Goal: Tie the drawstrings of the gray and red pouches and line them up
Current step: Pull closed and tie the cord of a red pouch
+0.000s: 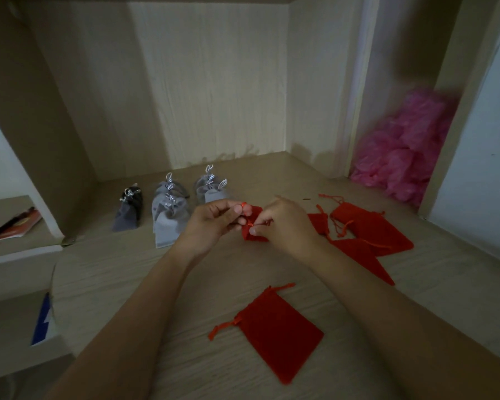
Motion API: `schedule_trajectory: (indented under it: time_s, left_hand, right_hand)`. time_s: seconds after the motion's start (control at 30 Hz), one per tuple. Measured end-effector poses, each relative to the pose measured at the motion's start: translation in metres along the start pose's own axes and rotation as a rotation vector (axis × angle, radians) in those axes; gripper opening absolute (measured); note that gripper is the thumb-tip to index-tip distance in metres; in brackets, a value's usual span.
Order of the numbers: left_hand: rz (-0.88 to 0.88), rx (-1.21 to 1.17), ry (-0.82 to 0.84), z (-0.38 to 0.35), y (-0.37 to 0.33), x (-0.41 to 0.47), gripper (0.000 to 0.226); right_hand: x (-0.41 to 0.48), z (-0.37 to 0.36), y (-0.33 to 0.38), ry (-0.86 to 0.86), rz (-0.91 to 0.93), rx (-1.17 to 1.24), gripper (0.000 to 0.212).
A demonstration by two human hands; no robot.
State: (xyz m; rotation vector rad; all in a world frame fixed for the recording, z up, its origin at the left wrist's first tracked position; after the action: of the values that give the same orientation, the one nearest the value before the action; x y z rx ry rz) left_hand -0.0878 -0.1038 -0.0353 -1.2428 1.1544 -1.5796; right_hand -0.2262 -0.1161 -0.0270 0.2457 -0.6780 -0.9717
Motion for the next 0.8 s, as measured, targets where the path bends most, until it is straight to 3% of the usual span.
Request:
schedule_trajectory:
  time_s: [0.33, 0.53, 0.67, 0.8]
  left_hand:
    - [-0.017, -0.092, -0.042, 0.007, -0.008, -0.002, 0.016]
    - [-0.048, -0.338, -0.015, 0.010, -0.012, -0.003, 0.017]
    - [-0.065, -0.560, 0.121, 0.012, -0.014, -0.003, 0.035]
    - [-0.050, -0.722, 0.174, 0.012, -0.015, -0.002, 0.031]
  right_hand:
    - [-0.007, -0.005, -0.004, 0.307, -0.276, 1.014, 0.014]
    - [-0.005, -0.009, -0.001, 0.274, -0.383, 1.453, 0.011]
    - [-0.005, -0.015, -0.002, 0.273, -0.462, 1.600, 0.034]
    - [-0.005, -0.017, 0.000, 0.297, -0.511, 1.614, 0.028]
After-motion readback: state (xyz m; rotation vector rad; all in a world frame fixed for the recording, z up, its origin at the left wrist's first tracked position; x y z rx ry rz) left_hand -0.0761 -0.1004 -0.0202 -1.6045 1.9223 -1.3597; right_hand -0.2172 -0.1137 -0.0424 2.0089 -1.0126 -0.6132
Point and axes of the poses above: each hand's wrist, its own x-axis towards the middle knuckle, its own z-axis out of the back of the hand, y = z × x, the point moved 5 cm from there along x, towards the middle knuckle, and after that the axes turned 4 degrees about y, right-handed, at the moved point
